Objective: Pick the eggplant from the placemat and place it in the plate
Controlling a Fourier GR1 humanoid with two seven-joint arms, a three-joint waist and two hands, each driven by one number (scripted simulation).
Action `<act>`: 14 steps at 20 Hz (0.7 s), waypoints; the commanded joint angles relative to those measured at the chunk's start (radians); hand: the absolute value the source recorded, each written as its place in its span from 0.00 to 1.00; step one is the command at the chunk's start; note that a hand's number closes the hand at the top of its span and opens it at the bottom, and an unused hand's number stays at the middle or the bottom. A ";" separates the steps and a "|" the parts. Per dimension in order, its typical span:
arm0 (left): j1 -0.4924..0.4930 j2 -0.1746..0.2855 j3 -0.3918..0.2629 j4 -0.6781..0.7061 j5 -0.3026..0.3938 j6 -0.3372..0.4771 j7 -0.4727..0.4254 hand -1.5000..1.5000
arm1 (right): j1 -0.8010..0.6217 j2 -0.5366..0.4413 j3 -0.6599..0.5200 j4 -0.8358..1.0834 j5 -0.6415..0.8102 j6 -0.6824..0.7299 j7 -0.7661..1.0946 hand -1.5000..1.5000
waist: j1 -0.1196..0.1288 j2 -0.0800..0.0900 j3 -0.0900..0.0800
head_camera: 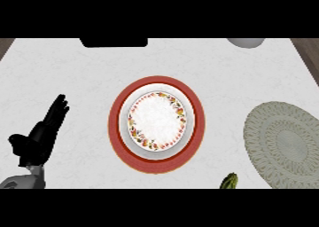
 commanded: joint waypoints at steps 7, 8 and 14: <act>0.038 0.001 0.004 -0.021 0.007 -0.032 -0.025 0.50 | -0.113 0.055 0.120 -0.249 0.157 0.088 0.129 1.00 | 0.025 0.004 0.000; 0.022 0.005 0.004 -0.007 -0.005 -0.026 -0.022 0.50 | -0.175 0.046 0.084 -0.240 0.125 0.135 0.156 1.00 | 0.025 0.006 0.000; 0.006 -0.020 0.001 -0.030 -0.011 -0.008 -0.005 0.50 | -0.431 0.176 0.292 -0.145 0.312 0.292 0.334 1.00 | 0.026 0.003 0.000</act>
